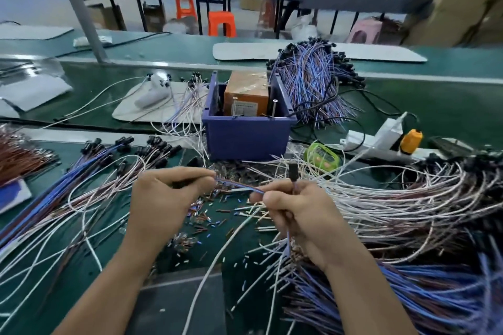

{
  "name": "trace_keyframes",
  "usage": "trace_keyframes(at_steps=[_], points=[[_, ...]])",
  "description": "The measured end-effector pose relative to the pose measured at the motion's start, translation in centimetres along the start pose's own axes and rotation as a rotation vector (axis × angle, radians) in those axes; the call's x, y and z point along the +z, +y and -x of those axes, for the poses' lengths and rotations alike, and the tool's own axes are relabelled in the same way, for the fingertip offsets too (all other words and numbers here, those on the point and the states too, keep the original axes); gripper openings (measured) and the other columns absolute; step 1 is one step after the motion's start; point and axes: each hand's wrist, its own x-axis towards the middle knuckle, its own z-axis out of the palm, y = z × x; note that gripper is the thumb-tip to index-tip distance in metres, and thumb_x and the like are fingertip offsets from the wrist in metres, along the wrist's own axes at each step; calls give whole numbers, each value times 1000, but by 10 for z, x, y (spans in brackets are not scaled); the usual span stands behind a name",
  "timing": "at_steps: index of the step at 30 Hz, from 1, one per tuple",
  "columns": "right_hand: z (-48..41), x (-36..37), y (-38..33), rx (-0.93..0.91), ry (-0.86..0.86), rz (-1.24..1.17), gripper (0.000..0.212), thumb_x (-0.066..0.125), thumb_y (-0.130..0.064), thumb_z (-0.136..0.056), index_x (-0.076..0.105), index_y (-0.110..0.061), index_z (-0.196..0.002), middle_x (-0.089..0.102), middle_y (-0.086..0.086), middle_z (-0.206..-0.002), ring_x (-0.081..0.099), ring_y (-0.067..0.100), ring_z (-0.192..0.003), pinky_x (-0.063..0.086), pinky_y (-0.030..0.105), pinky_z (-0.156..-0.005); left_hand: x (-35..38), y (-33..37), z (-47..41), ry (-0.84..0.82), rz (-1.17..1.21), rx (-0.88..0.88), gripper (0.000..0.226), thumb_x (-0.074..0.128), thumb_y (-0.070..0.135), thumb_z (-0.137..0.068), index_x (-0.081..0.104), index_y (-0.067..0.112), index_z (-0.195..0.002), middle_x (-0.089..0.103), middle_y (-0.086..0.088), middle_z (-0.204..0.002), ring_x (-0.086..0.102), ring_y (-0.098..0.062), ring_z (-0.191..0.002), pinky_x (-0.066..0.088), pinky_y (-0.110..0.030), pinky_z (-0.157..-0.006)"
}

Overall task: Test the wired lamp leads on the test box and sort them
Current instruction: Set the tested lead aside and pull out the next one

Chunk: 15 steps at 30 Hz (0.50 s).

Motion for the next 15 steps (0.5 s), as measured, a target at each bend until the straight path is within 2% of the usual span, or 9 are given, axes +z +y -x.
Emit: trace_keyframes(at_steps=[2, 4, 5, 7, 8, 11, 13, 15], points=[[5, -2, -3, -30, -80, 145, 22, 65, 1, -90, 75, -9, -73, 73, 18, -77, 48, 8, -44, 36, 17, -42, -2, 1, -2, 19, 163, -136, 19, 88, 27, -61, 84, 33, -79, 78, 1, -73, 69, -6, -62, 53, -14, -62], [10, 0, -6, -63, -239, 359, 12, 71, -21, -87, 79, -13, -83, 75, 8, -78, 63, 7, -60, 46, 11, -58, -2, -1, -2, -121, 254, -237, 28, 95, 21, -52, 84, 22, -78, 75, -4, -68, 64, -9, -59, 52, -16, -59], [12, 3, -6, -65, -279, 407, 16, 73, -30, -83, 79, -16, -90, 77, 5, -84, 69, 9, -74, 49, 12, -71, -2, -3, -1, -226, 251, -256, 26, 95, 17, -53, 84, 18, -77, 73, -7, -66, 61, -11, -58, 50, -17, -58], [9, 6, -5, -49, -254, 409, 26, 77, -34, -77, 79, -24, -101, 79, 7, -91, 73, 16, -89, 54, 28, -88, -2, -2, 1, -384, 197, -234, 23, 87, 26, -58, 84, 15, -78, 72, -10, -65, 58, -11, -58, 47, -17, -57], [8, 8, -3, -58, -233, 401, 27, 78, -32, -76, 78, -24, -101, 78, 10, -88, 72, 18, -84, 54, 31, -85, -2, -1, 2, -432, 164, -209, 23, 85, 28, -60, 84, 16, -79, 73, -10, -67, 59, -10, -60, 46, -17, -58], [6, 19, 0, -89, -140, 312, 4, 75, -15, -83, 77, -13, -85, 74, 10, -70, 53, 4, -51, 41, 12, -55, 1, 0, 2, -422, 155, -157, 20, 85, 28, -62, 85, 18, -79, 75, -6, -67, 63, -9, -61, 48, -16, -59], [5, 21, 3, -91, -58, 235, 18, 74, -8, -87, 74, -14, -70, 70, 10, -62, 39, 6, -41, 32, 14, -43, 2, 1, 1, -317, 199, -191, 22, 86, 28, -58, 84, 18, -78, 73, -7, -63, 62, -9, -56, 48, -16, -57], [5, 23, 3, -60, -7, 162, 31, 74, -5, -88, 70, -19, -61, 64, 11, -56, 35, 16, -41, 26, 19, -42, 3, 2, 0, -237, 307, -257, 20, 89, 16, -57, 84, 14, -76, 72, -11, -64, 63, -14, -55, 51, -18, -59]])
